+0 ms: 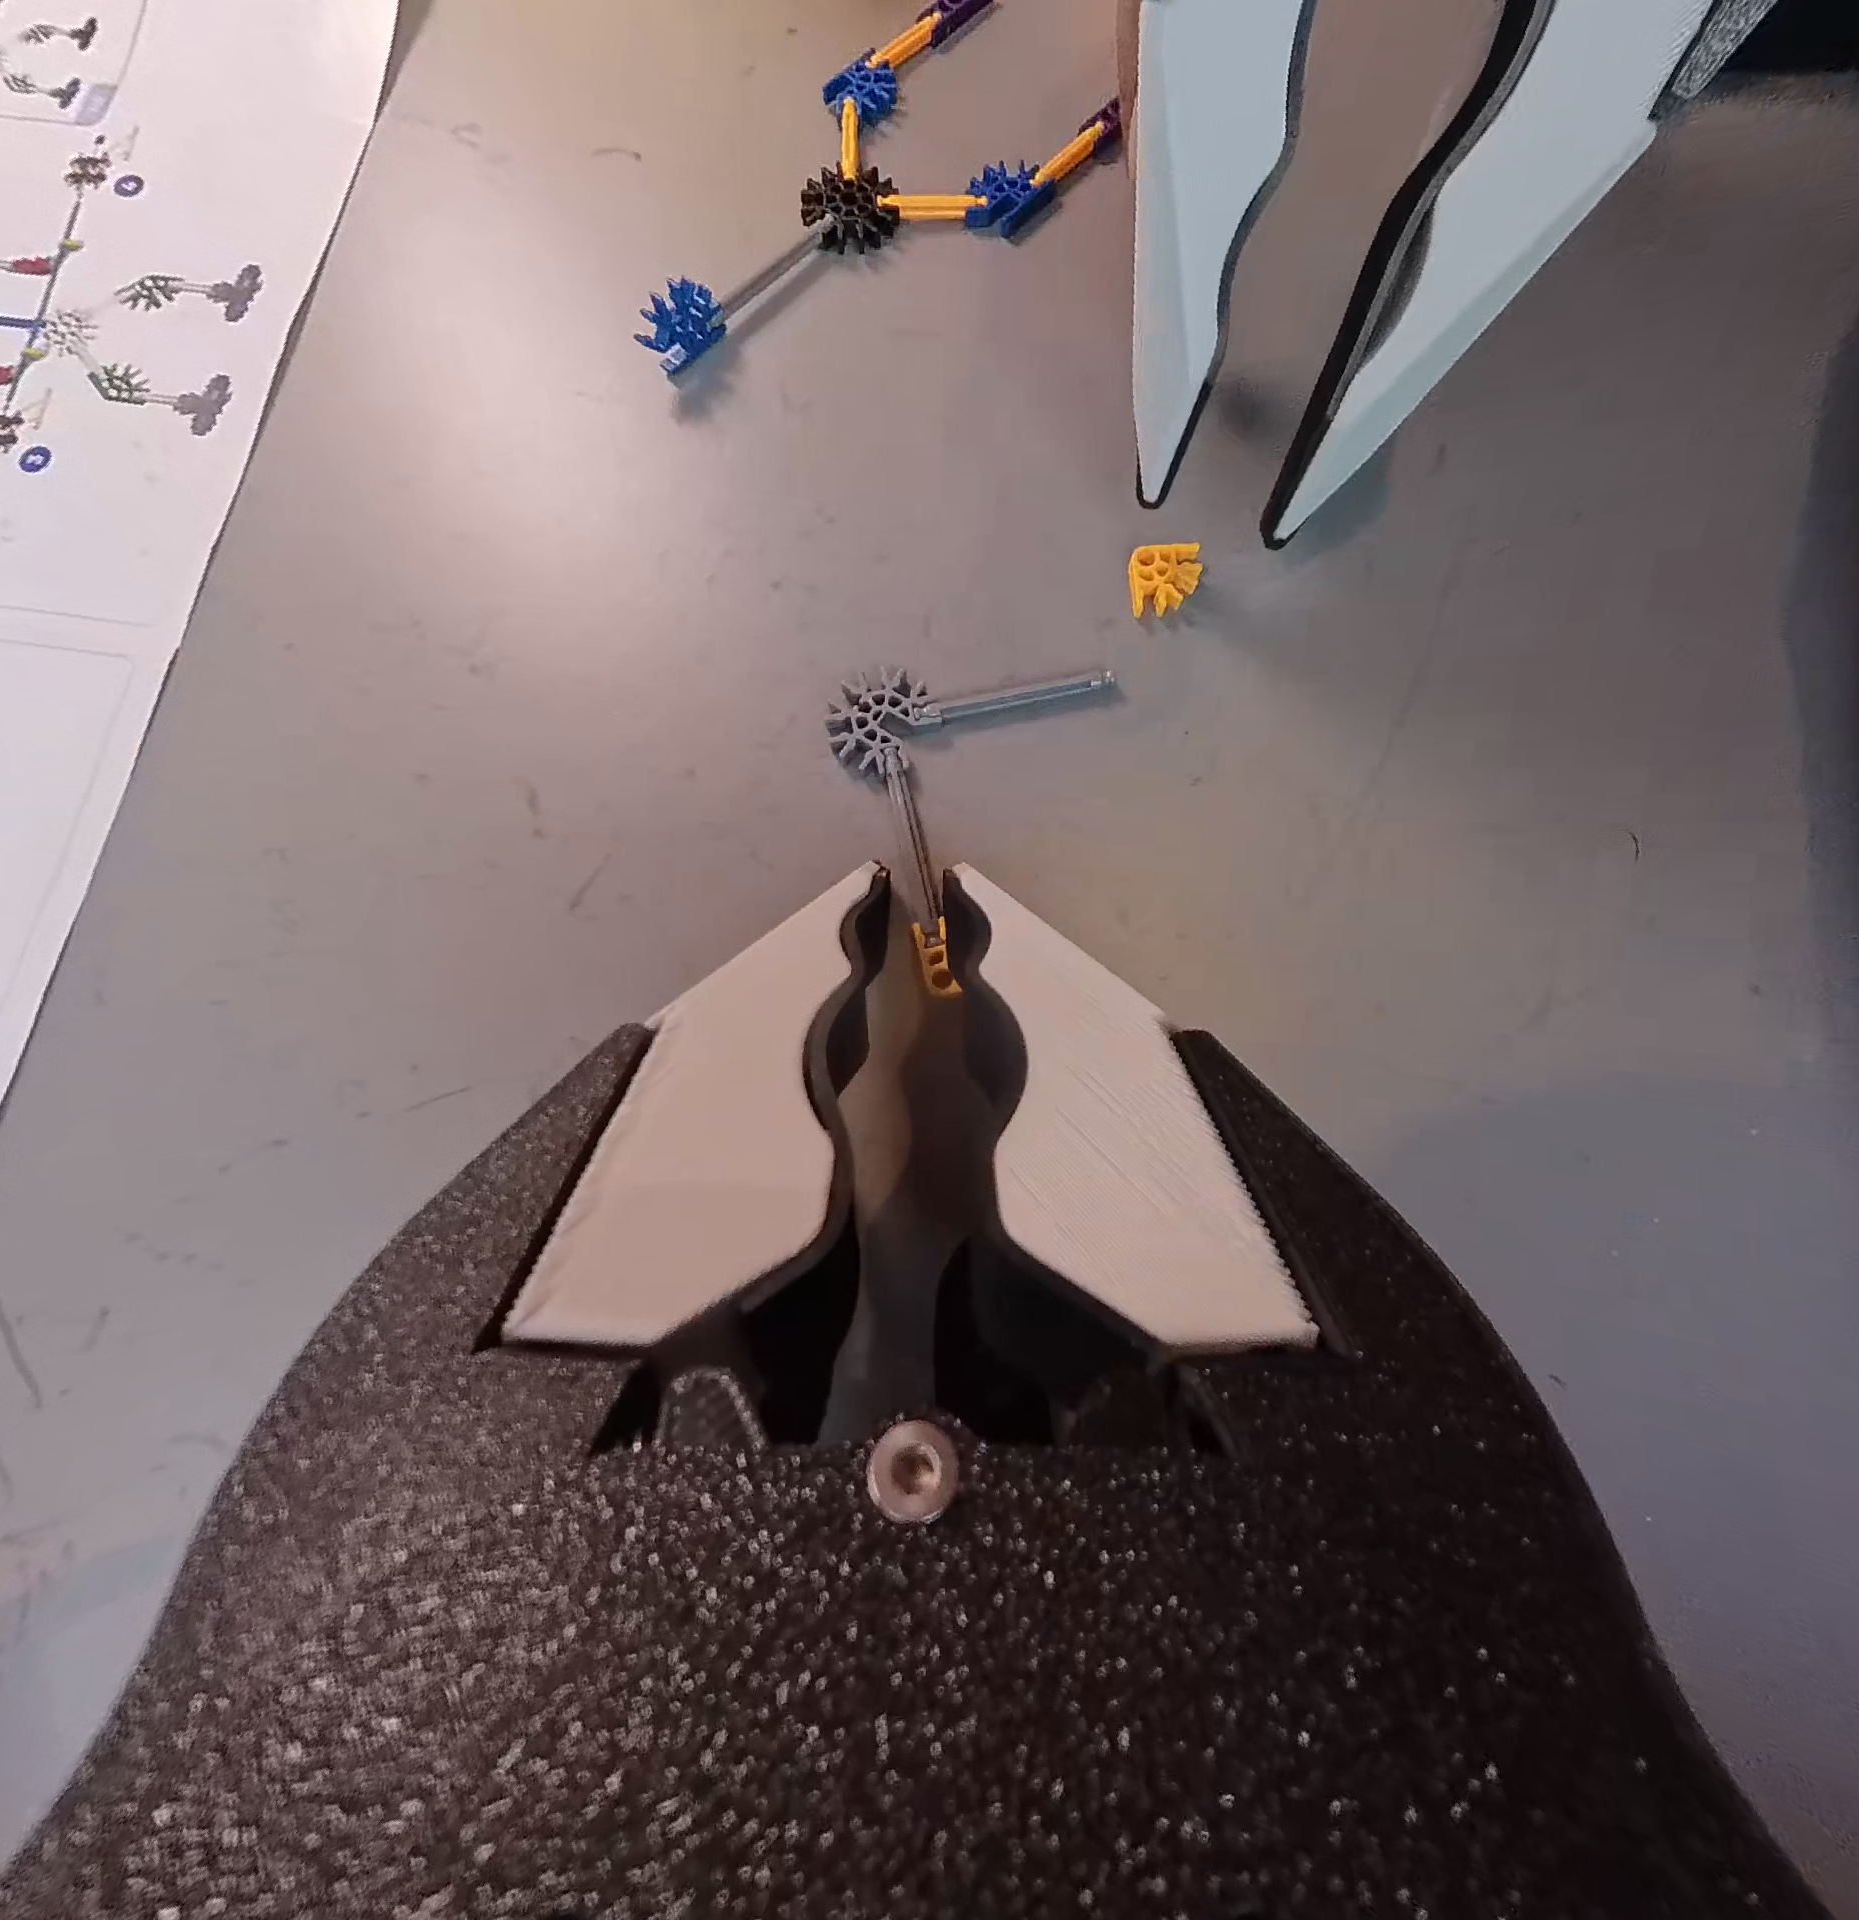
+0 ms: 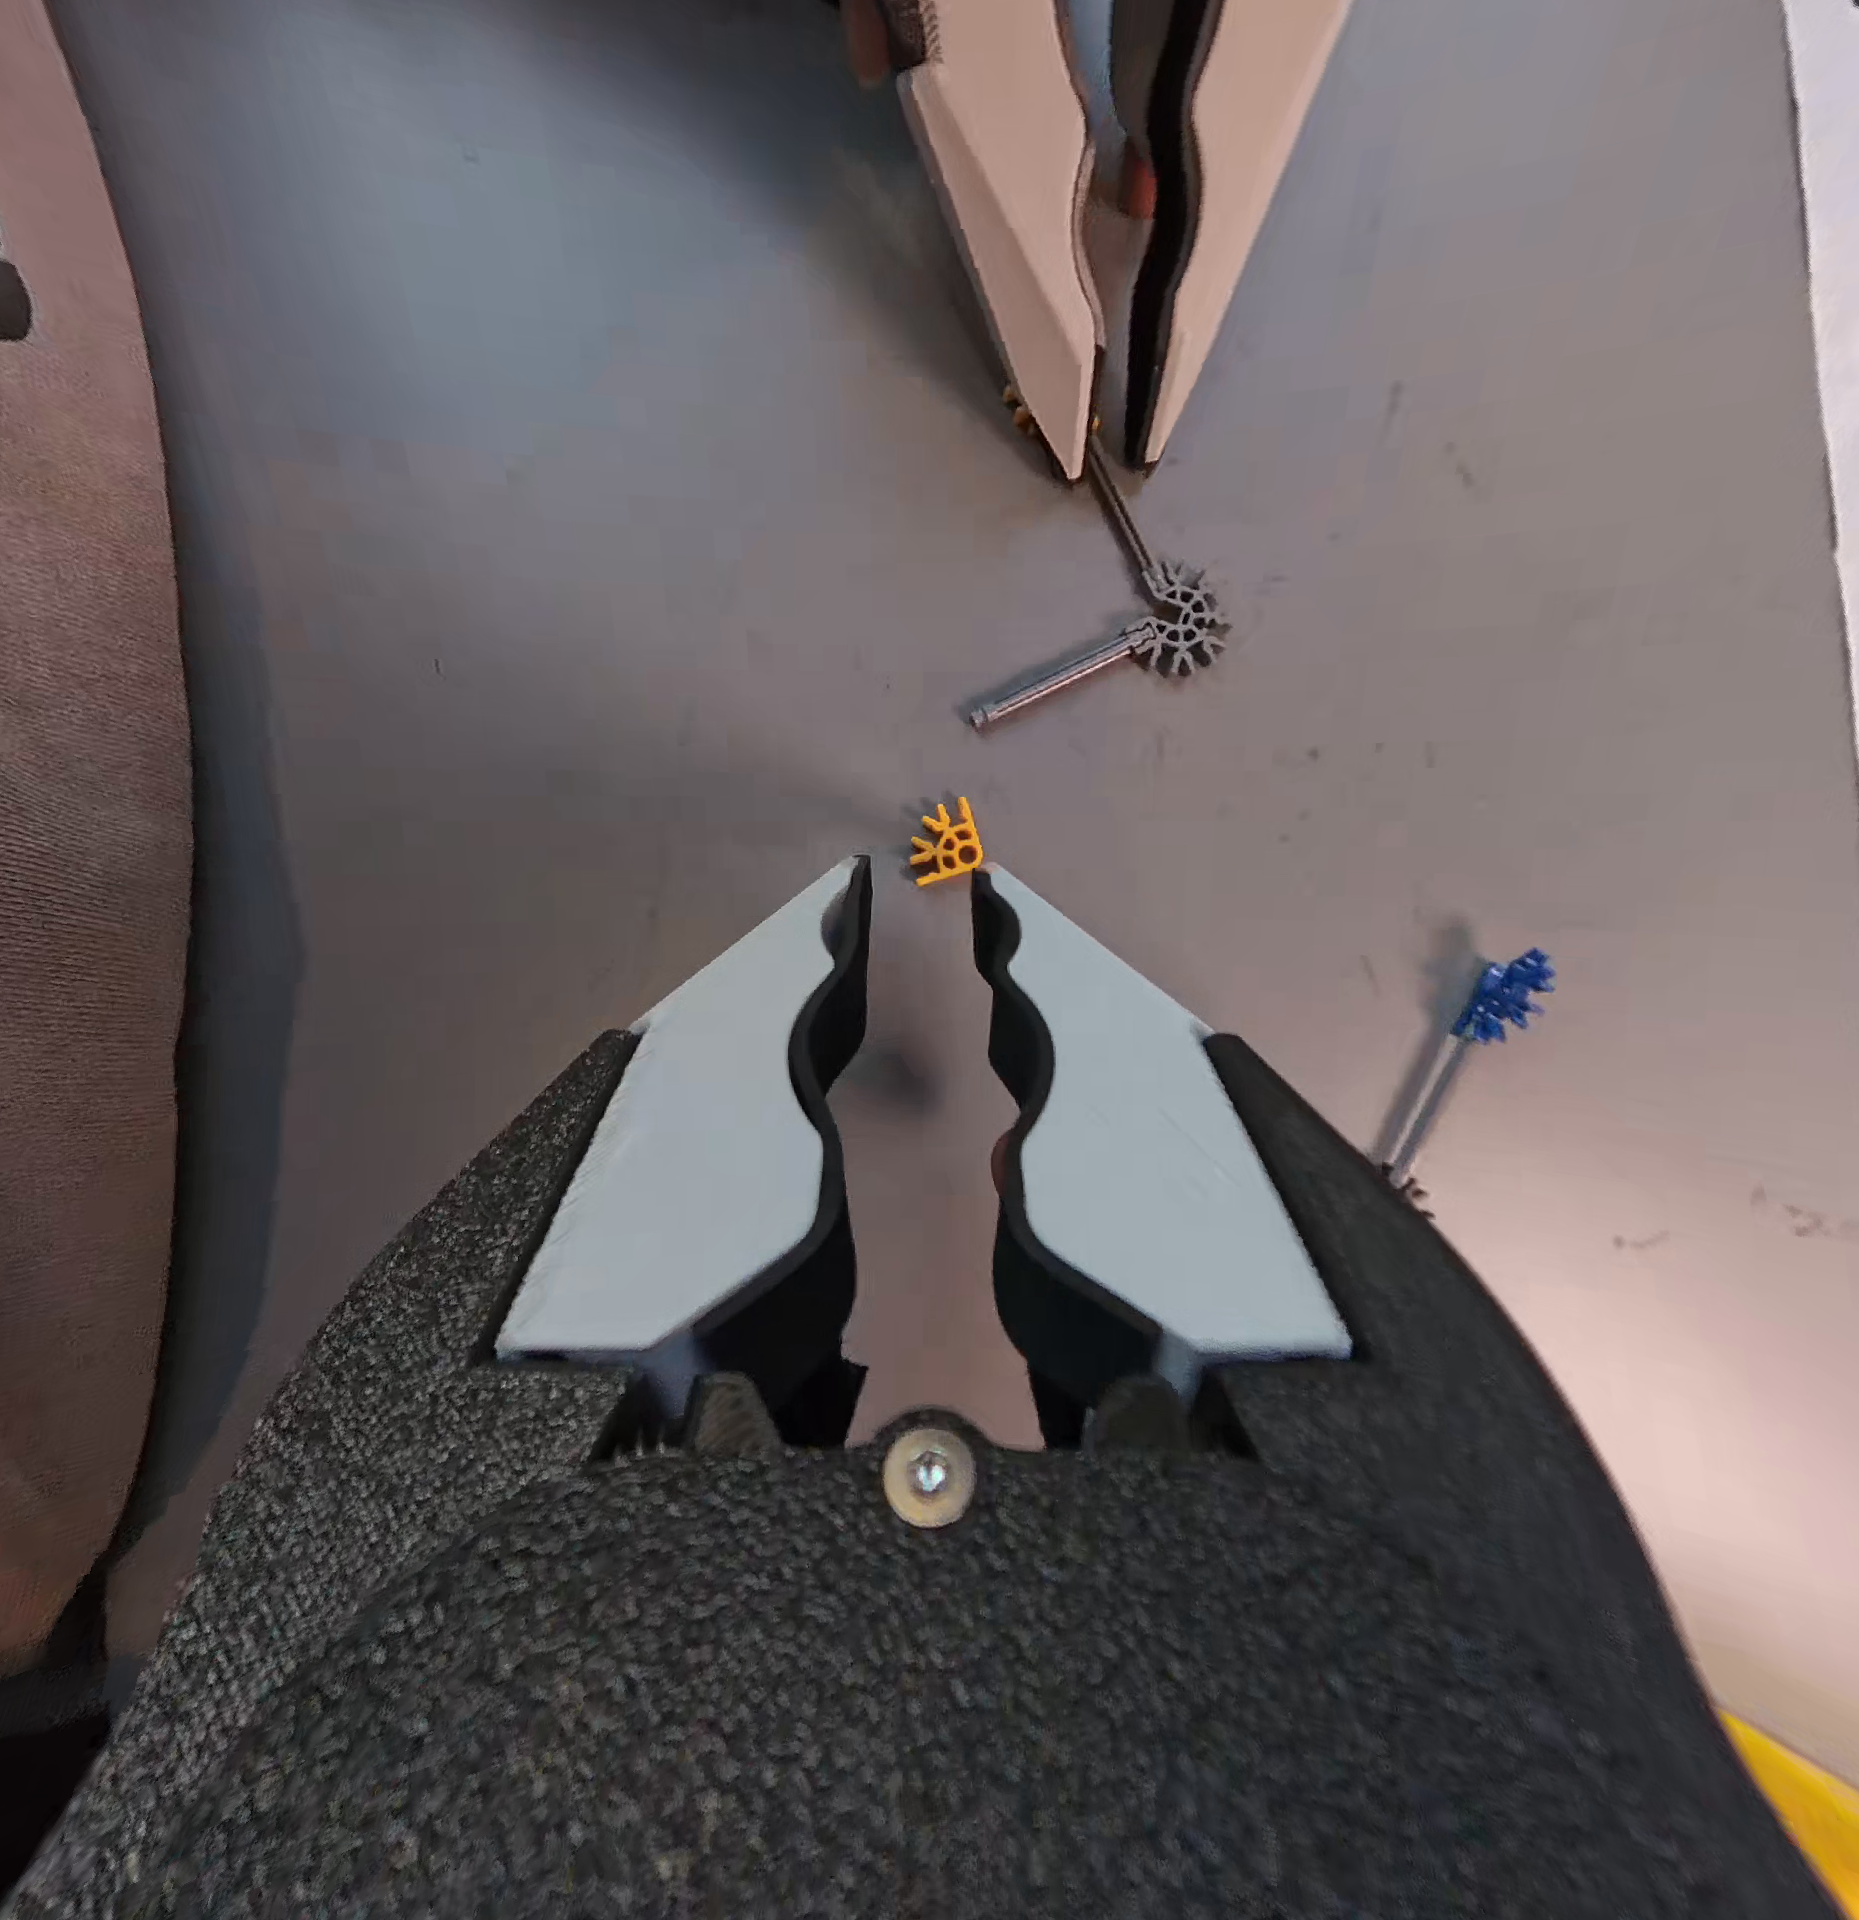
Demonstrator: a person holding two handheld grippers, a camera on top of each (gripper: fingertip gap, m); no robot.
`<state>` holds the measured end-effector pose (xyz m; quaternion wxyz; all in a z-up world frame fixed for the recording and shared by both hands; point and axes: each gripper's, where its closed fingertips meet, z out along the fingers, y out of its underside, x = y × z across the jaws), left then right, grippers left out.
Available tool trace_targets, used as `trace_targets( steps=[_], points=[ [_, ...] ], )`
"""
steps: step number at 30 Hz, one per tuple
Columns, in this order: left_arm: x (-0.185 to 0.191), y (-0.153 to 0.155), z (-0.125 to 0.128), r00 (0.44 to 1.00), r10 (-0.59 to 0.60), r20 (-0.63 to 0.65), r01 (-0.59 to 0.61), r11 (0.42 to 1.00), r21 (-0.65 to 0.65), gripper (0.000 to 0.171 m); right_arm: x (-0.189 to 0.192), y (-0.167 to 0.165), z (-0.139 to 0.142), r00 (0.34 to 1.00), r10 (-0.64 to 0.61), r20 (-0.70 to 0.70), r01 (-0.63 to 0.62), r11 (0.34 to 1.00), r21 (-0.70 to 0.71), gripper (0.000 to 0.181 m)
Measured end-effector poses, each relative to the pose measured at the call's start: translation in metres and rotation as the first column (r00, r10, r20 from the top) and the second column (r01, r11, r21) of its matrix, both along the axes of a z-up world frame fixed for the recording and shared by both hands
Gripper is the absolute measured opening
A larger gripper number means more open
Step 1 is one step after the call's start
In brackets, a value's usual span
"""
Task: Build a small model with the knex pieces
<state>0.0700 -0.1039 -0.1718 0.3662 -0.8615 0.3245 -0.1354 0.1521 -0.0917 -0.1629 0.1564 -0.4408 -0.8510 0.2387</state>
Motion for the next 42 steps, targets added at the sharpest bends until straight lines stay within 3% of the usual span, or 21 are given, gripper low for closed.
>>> trace_targets(
  steps=[5, 10, 18, 20, 22, 25, 30, 36, 39, 42],
  points=[
    [0.001, -0.002, 0.002, 1.000, -0.006, 0.017, 0.006, 1.000, -0.006, 0.010, -0.002, 0.003, 0.000, 0.997, -0.052, -0.049, 0.052, 0.999, -0.007, 0.024],
    [0.005, -0.011, 0.003, 0.998, -0.040, 0.051, 0.043, 0.998, -0.050, 0.010, -0.006, -0.001, -0.006, 1.000, -0.029, -0.003, 0.029, 0.998, -0.058, 0.024],
    [0.042, -0.054, 0.010, 0.940, -0.273, 0.204, 0.303, 0.944, -0.133, 0.016, -0.001, -0.005, -0.009, 0.999, -0.019, 0.041, 0.022, 0.996, -0.085, 0.019],
    [0.037, -0.046, 0.019, 0.947, -0.244, 0.210, 0.268, 0.959, -0.092, 0.016, 0.000, -0.004, -0.009, 0.999, -0.028, 0.037, 0.031, 0.996, -0.079, 0.014],
    [0.019, -0.031, 0.024, 0.969, -0.136, 0.206, 0.155, 0.985, -0.078, 0.016, 0.001, -0.003, -0.009, 0.998, -0.049, 0.039, 0.052, 0.995, -0.083, 0.012],
    [-0.009, -0.018, 0.012, 0.991, -0.010, 0.131, 0.023, 0.994, -0.102, 0.018, 0.003, -0.004, -0.009, 0.997, -0.062, 0.046, 0.066, 0.994, -0.091, 0.012],
    [0.005, -0.029, 0.003, 0.989, -0.083, 0.124, 0.101, 0.984, -0.149, 0.020, 0.005, -0.004, -0.008, 0.998, -0.042, 0.037, 0.045, 0.995, -0.092, 0.016],
    [0.036, -0.051, 0.007, 0.953, -0.247, 0.177, 0.274, 0.950, -0.147, 0.020, 0.003, -0.006, -0.007, 1.000, 0.011, 0.014, -0.010, 0.995, -0.101, 0.021],
    [0.031, -0.043, 0.014, 0.958, -0.211, 0.192, 0.235, 0.966, -0.110, 0.020, 0.000, -0.006, -0.008, 1.000, 0.013, 0.013, -0.012, 0.995, -0.096, 0.019],
    [0.013, -0.021, 0.019, 0.979, -0.105, 0.173, 0.115, 0.992, -0.047, 0.021, -0.002, -0.005, -0.009, 1.000, -0.014, 0.011, 0.015, 0.995, -0.101, 0.014]
  ],
)
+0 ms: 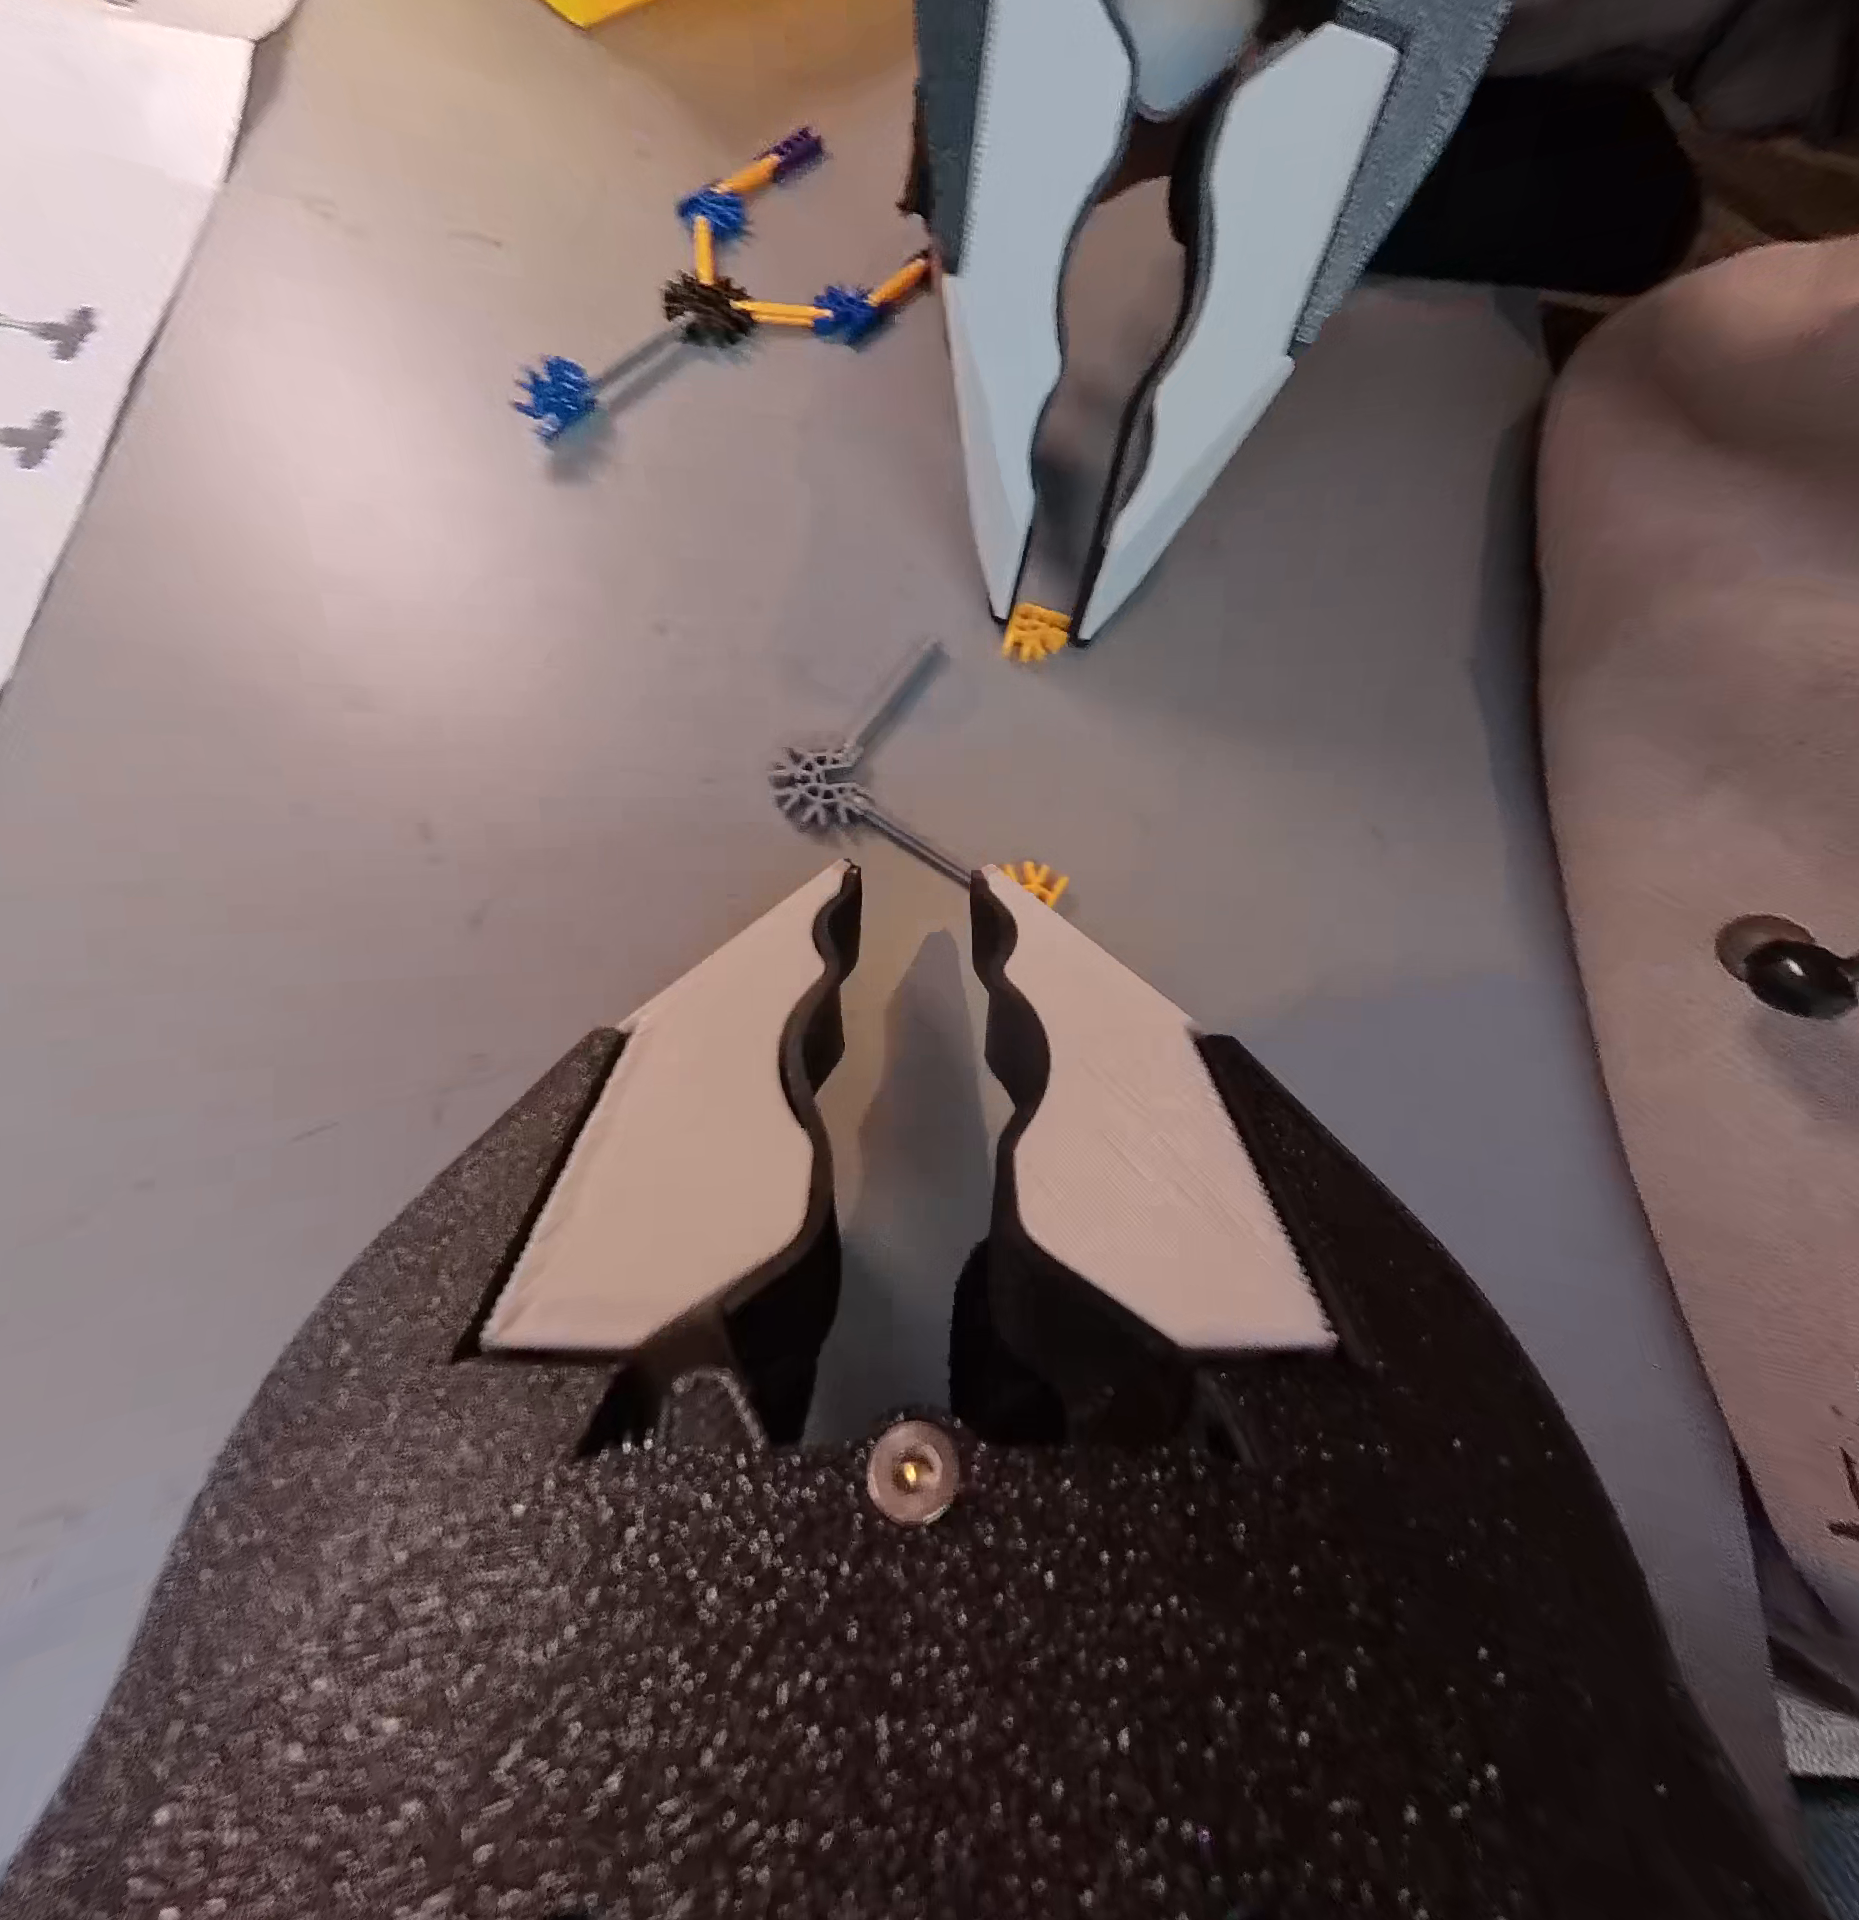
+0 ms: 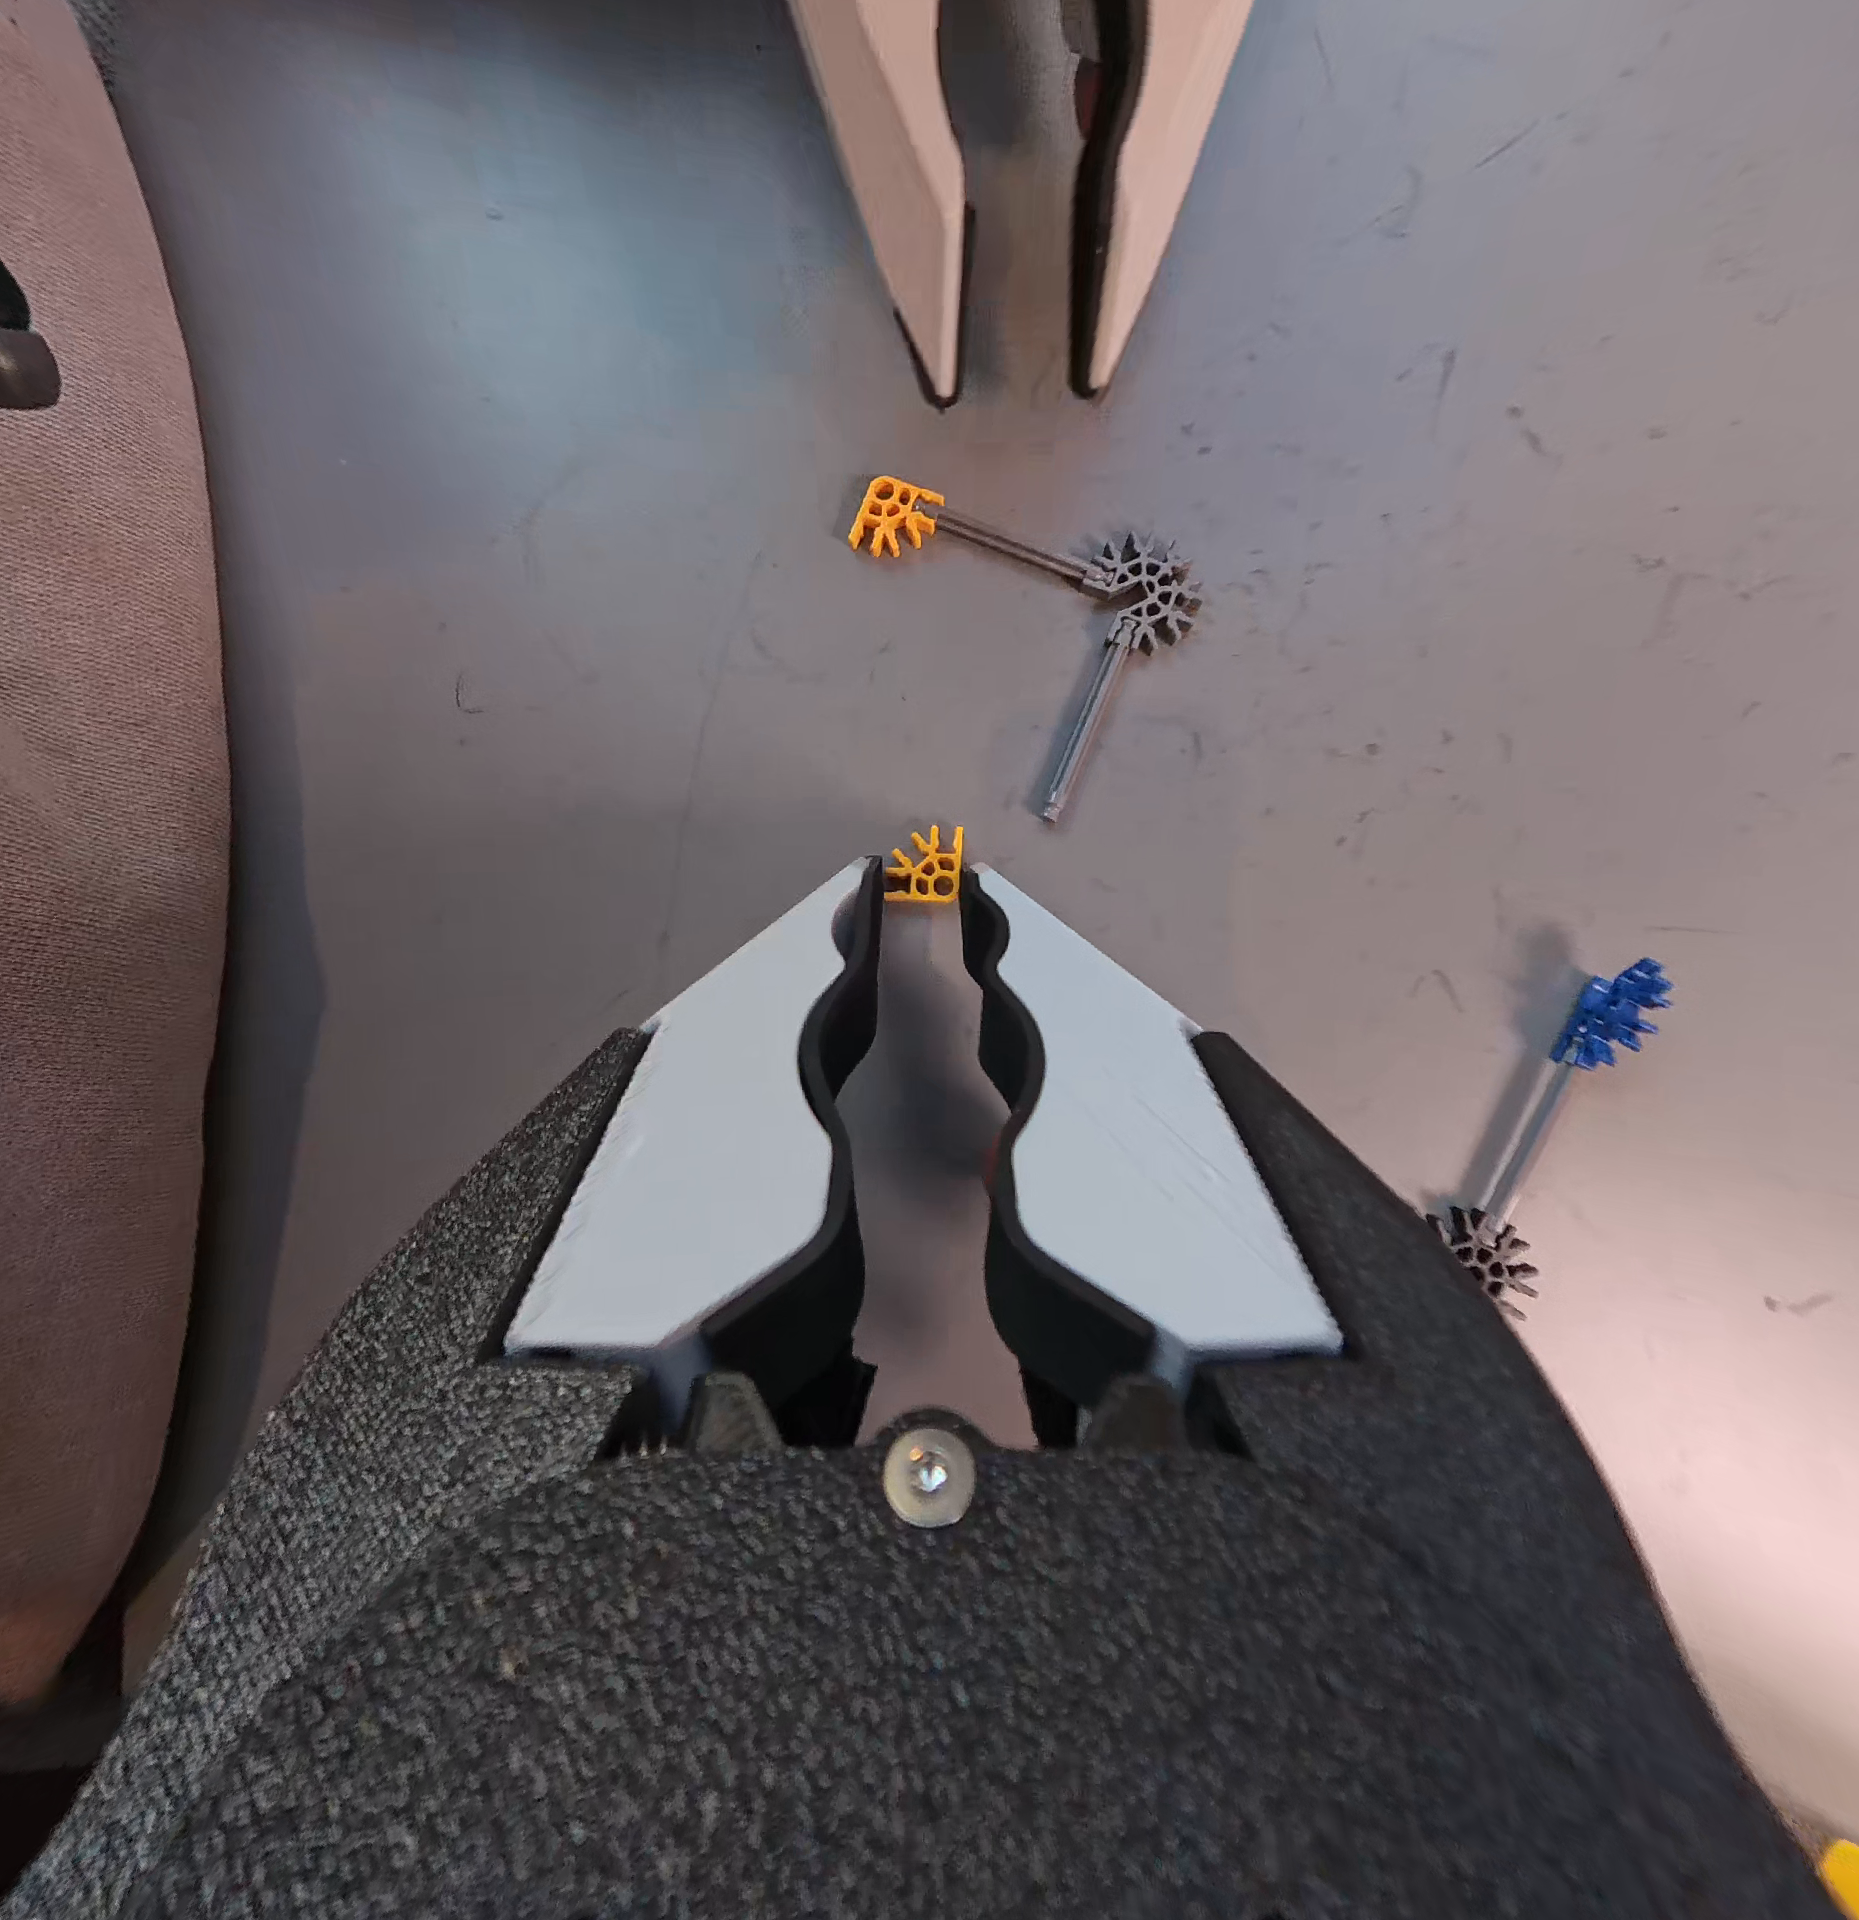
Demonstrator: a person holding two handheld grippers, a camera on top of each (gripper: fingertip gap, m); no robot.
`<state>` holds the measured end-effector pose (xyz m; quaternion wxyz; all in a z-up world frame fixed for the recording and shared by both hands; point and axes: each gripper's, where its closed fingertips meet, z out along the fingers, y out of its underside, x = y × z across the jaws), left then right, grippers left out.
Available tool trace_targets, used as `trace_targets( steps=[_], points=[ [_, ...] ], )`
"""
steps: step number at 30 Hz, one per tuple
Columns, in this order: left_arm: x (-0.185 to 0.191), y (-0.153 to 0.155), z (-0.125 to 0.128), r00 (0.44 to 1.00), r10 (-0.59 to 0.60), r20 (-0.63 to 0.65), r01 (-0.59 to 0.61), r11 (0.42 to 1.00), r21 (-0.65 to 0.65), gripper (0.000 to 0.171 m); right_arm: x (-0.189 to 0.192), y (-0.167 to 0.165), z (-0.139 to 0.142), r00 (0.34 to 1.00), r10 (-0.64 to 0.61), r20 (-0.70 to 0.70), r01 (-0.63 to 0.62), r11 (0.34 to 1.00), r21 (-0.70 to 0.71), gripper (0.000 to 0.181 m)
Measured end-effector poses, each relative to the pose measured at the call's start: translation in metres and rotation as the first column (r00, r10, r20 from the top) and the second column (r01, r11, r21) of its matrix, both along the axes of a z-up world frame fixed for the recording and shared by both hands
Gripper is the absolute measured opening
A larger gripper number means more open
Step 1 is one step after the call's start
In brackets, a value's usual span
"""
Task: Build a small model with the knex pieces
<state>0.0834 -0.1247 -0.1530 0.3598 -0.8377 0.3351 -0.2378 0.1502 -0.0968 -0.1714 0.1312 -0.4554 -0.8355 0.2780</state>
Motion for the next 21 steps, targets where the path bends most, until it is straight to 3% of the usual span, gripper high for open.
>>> trace_targets(
  steps=[7, 21],
  points=[
    [-0.008, 0.036, -0.002, 0.990, 0.140, -0.013, -0.139, 0.988, 0.072, 0.022, -0.012, 0.016, 0.008, 0.984, -0.173, -0.039, 0.172, 0.985, -0.034, 0.013],
    [0.005, 0.037, -0.016, 0.987, 0.103, -0.123, -0.093, 0.992, 0.083, 0.018, -0.018, 0.021, 0.003, 0.972, -0.233, -0.009, 0.233, 0.972, -0.044, 0.013]
  ],
)
